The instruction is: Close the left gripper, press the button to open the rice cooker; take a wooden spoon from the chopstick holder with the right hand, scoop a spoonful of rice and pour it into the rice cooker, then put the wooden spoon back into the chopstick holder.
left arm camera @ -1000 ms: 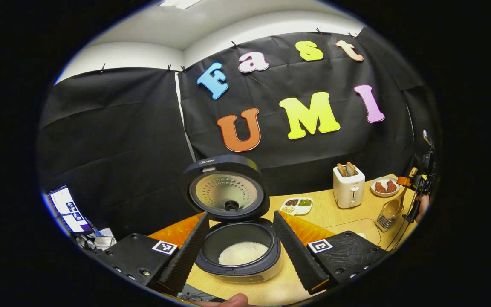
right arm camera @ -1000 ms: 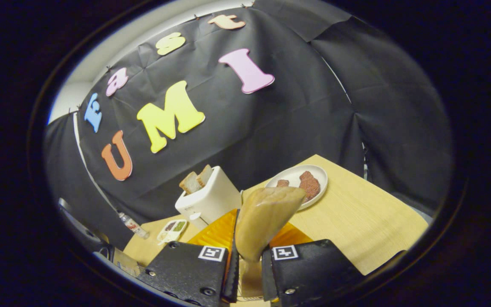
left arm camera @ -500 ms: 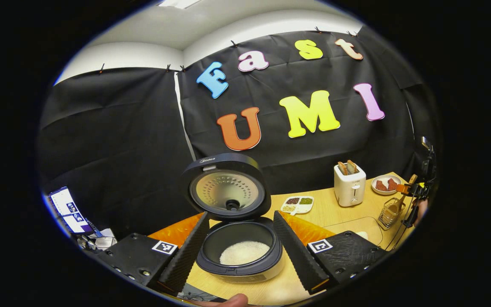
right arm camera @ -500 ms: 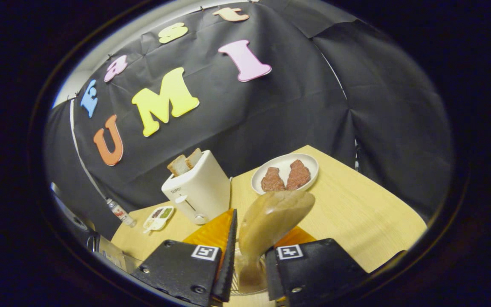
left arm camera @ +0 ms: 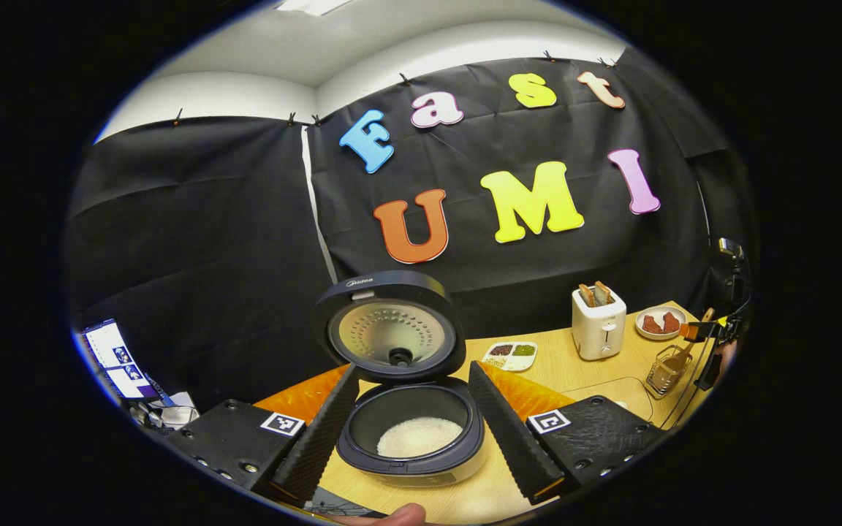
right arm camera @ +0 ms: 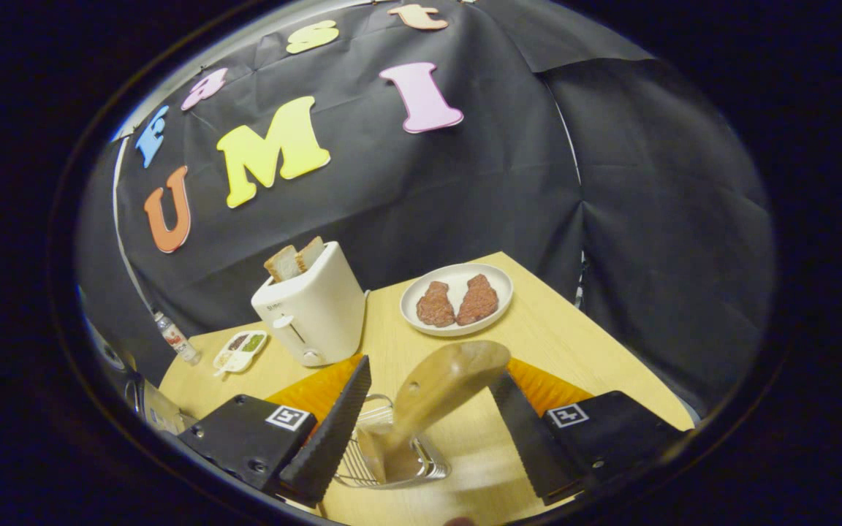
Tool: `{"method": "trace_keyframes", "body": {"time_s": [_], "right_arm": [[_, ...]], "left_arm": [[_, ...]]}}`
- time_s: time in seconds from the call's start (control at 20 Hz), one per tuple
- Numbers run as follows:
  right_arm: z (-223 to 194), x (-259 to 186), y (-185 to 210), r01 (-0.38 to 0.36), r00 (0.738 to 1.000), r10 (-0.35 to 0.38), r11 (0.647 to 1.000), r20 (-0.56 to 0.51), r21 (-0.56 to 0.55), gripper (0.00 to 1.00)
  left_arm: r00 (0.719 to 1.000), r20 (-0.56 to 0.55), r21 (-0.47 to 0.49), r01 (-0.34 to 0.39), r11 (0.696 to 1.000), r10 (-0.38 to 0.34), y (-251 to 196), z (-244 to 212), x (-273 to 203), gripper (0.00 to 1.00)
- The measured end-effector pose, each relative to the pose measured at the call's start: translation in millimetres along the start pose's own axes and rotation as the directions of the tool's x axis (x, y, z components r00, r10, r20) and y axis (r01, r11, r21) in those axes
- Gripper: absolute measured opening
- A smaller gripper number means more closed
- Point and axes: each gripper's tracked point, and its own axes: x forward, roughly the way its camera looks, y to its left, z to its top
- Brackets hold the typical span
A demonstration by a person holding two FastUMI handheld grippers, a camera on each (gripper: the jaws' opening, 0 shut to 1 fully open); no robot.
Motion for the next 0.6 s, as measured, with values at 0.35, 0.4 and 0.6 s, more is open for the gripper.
{"method": "trace_keyframes", "body": {"time_s": [0.35, 0.4, 0.6], "right_arm": [[22.1, -104.9, -4.0, 0.02, 0.999, -0.019, 0.999, 0.033, -0.027, 0.96], [23.5, -121.3, 4.9, -0.001, 1.0, 0.002, 0.999, 0.03, -0.04, 1.0], [24.3, -174.2, 44.2, -0.081, 0.996, 0.084, 0.987, 0.016, -0.14, 1.0]], "left_arm": [[1.0, 0.021, -0.016, 0.014, 1.0, -0.013, 9.3, 30.0, 29.1, 0.95], [0.999, 0.023, -0.028, 0.023, 0.999, -0.022, 10.3, 36.3, 37.4, 0.95], [0.999, 0.03, -0.09, 0.034, 0.995, -0.032, 27.0, 69.8, 77.3, 0.95]]}}
